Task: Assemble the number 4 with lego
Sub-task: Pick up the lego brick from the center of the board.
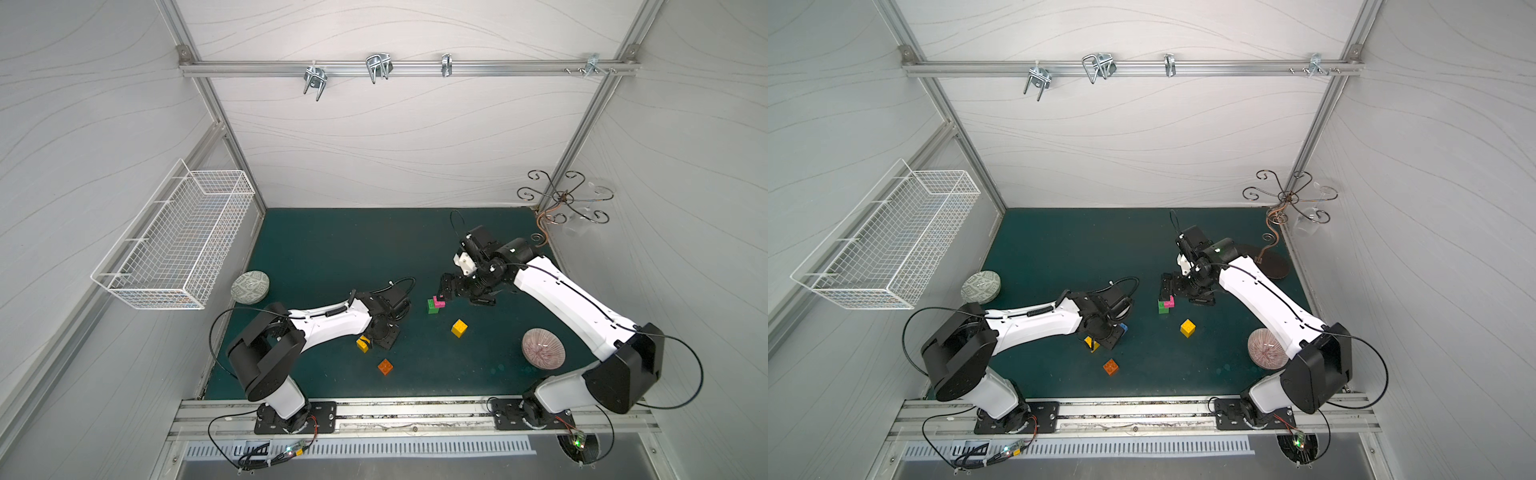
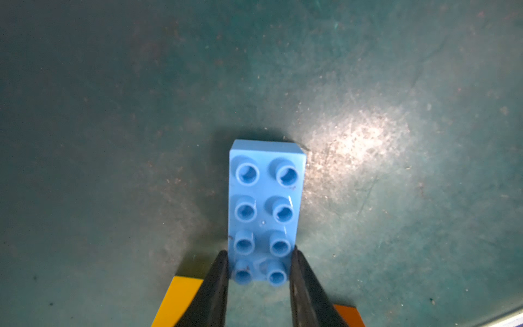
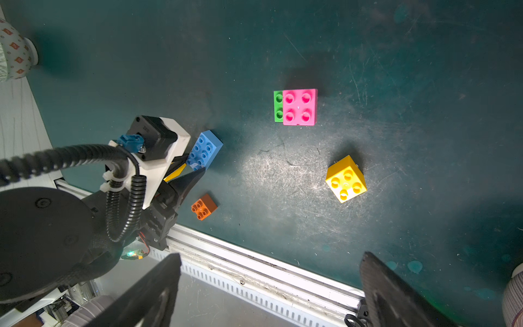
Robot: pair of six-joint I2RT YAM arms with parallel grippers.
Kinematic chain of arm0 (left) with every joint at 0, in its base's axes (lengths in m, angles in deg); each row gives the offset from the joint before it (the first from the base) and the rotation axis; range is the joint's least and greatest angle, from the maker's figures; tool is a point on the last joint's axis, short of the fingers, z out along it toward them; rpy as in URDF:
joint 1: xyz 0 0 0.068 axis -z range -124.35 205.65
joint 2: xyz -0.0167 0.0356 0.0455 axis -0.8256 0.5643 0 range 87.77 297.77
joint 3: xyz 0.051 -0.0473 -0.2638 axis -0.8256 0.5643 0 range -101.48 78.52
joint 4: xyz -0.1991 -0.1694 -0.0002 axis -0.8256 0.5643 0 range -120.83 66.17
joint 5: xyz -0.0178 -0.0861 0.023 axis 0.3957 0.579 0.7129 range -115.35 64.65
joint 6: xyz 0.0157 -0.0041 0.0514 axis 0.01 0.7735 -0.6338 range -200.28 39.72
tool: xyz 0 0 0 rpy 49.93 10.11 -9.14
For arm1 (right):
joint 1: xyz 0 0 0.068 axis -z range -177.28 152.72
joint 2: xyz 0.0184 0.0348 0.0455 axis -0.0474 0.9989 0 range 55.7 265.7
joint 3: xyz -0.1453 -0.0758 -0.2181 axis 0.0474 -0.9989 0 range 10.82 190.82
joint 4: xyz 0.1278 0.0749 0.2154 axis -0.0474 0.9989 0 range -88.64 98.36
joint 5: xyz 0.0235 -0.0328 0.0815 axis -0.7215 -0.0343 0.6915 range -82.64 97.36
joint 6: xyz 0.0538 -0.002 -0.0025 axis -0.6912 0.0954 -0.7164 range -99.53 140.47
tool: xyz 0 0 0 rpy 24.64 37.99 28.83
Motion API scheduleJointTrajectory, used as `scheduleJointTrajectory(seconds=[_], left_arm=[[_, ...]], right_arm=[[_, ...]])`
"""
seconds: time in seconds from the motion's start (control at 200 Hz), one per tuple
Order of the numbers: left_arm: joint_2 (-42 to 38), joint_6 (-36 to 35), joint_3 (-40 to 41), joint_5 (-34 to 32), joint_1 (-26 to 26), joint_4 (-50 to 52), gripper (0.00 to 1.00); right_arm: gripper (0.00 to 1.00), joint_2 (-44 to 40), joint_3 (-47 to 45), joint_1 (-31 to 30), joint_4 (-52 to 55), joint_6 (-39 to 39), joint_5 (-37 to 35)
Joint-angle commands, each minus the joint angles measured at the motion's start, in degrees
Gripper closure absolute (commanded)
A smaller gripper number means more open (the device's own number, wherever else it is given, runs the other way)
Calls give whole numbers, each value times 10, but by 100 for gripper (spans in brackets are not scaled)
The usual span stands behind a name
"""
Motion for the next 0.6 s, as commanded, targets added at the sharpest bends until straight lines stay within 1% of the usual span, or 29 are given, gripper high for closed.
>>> scheduleJointTrajectory(seconds=[0.0, 0.125, 0.21, 0.395, 0.595], left_arm=[[16, -4, 2, 7, 4, -7, 82], [13, -5, 2, 6, 3, -7, 91], [2, -5, 4, 1, 4, -6, 100], [-46, -13, 7, -10, 5, -4, 100], [-90, -64, -28, -22, 5, 0, 100]], right_arm=[[1, -17, 12, 2, 1, -2, -1], [1, -21, 9, 3, 0, -2, -1], [1, -25, 2, 7, -5, -2, 1], [1, -50, -46, 24, -36, -9, 23], [1, -96, -116, 38, -99, -33, 41]])
